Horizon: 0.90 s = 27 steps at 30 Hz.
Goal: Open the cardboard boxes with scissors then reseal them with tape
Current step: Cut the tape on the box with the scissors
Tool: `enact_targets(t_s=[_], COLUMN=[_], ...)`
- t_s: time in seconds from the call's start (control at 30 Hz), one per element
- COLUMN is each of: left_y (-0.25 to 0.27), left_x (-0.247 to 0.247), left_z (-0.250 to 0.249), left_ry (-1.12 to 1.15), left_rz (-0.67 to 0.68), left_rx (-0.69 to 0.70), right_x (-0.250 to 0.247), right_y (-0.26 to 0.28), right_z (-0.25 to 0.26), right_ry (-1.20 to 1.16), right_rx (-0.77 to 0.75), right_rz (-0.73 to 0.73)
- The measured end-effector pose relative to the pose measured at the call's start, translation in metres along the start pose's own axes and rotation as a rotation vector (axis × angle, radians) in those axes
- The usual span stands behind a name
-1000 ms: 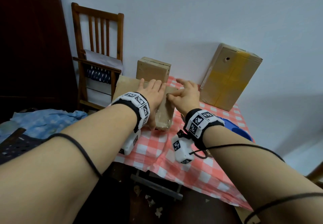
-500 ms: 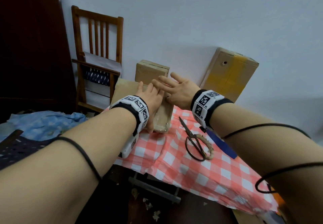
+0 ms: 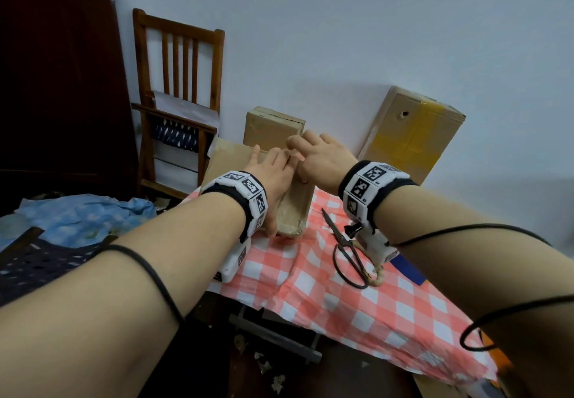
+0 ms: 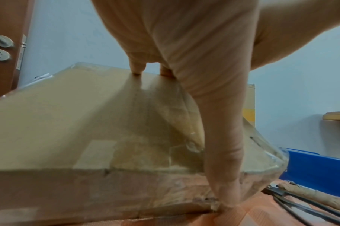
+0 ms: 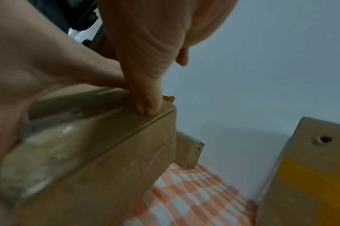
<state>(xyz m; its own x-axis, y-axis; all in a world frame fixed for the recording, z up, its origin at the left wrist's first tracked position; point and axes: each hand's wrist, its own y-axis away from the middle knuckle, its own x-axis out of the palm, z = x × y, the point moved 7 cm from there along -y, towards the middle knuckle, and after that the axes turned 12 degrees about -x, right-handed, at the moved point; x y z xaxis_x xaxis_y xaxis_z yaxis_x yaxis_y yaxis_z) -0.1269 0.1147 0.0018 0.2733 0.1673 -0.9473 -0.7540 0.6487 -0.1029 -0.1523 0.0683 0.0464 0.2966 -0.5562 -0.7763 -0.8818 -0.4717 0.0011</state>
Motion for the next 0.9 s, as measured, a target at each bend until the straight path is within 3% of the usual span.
enact_targets(t_s=[0.13,0.23,0.7,0.9], left_y=[-0.004,-0.004,0.000,-0.001], left_x=[0.001,0.002,0.002,0.004], left_z=[0.000,-0.001,-0.001,-0.001], left_ry=[0.032,0.025,0.030,0.036], left_rz=[0.004,0.007,-0.001,-0.001], left_rx=[-0.004,-0.004,-0.007,-0.009], right_x=[0.028,0.038,0.034,0.037], right_y=[0.013,0.015,0.016,0.031], right_z=[-0.007,-0.006,-0.019,-0.024], right_ry=[-0.110,-0.221,-0.517,-0.731], right_rx=[0.183,0.237,0.370,0.591], right_rz=[0.216,0.283,0.006,-0.176])
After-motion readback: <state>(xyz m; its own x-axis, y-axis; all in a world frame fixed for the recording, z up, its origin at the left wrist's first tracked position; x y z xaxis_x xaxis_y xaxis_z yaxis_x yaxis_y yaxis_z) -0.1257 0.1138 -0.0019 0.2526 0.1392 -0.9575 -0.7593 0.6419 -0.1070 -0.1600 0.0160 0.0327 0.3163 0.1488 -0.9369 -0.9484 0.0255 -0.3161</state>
